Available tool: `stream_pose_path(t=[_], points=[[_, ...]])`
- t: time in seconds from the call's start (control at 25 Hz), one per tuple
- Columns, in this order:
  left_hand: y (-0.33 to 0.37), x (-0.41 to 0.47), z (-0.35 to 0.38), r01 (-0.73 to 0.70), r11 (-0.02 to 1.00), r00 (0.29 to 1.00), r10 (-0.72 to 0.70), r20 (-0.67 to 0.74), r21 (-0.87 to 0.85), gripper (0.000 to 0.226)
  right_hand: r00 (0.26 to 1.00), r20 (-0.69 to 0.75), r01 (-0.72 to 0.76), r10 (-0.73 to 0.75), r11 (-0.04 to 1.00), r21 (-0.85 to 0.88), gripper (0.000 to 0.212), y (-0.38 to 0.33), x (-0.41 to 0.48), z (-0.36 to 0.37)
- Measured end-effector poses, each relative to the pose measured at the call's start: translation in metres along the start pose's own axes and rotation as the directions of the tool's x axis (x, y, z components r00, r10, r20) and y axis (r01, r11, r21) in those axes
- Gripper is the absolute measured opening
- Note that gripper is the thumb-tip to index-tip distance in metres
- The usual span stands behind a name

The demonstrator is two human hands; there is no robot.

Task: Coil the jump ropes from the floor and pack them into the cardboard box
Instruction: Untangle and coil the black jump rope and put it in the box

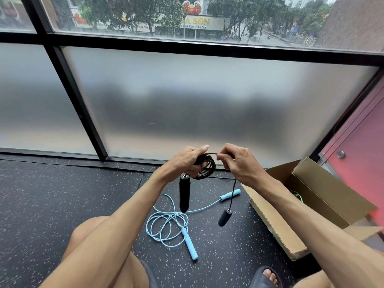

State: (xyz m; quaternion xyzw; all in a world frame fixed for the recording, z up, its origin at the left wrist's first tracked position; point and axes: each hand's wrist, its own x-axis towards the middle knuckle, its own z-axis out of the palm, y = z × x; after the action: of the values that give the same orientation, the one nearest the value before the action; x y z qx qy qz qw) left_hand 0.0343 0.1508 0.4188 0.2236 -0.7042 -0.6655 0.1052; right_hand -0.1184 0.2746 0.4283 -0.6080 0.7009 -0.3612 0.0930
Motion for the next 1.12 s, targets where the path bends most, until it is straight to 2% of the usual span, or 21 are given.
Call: stream_pose_path(t=[0.16,0.28,0.36,0.48,0.6,0.68,0.84,1.0,1.12], points=[[0.003,-0.002,0.003,-0.028,0.939,0.989,0.075,0.125,-0.343,0.048,0.992,0.012,-0.127,0.127,0.971,0.203,0.024,0.001,0.0,0.008],[0.005,0.0,0.001,-0.02,0.853,0.985,0.106,0.135,-0.521,0.048,0.967,0.119,-0.256,0.227,0.887,0.384,0.032,0.005,-0.001,0.012],[0.009,0.001,-0.001,-0.055,0.774,0.982,0.157,0.107,-0.631,0.048,0.931,0.249,-0.354,0.265,0.819,0.452,0.04,0.008,-0.005,0.014],[0.014,0.002,-0.004,-0.17,0.659,0.978,0.202,-0.046,-0.733,0.045,0.847,0.422,-0.494,0.325,0.773,0.397,0.043,0.009,-0.013,0.024],[0.011,0.007,-0.001,-0.291,0.677,0.956,0.177,-0.234,-0.676,0.034,0.78,0.525,-0.57,0.34,0.733,0.371,0.024,0.011,-0.019,0.037],[0.007,0.009,0.001,-0.368,0.729,0.917,0.182,-0.355,-0.578,0.026,0.778,0.546,-0.557,0.311,0.743,0.371,0.015,0.011,-0.021,0.042],[0.0,0.013,-0.001,-0.438,0.84,0.793,0.193,-0.578,-0.32,0.019,0.783,0.551,-0.523,0.288,0.785,0.332,0.016,0.008,-0.021,0.043],[-0.003,0.013,0.0,-0.464,0.881,0.683,0.285,-0.672,-0.097,0.02,0.789,0.527,-0.464,0.316,0.869,0.174,0.02,0.013,-0.022,0.051],[-0.003,0.011,0.001,-0.465,0.885,0.617,0.35,-0.704,0.032,0.026,0.789,0.517,-0.469,0.331,0.868,0.161,0.021,0.018,-0.025,0.056]])
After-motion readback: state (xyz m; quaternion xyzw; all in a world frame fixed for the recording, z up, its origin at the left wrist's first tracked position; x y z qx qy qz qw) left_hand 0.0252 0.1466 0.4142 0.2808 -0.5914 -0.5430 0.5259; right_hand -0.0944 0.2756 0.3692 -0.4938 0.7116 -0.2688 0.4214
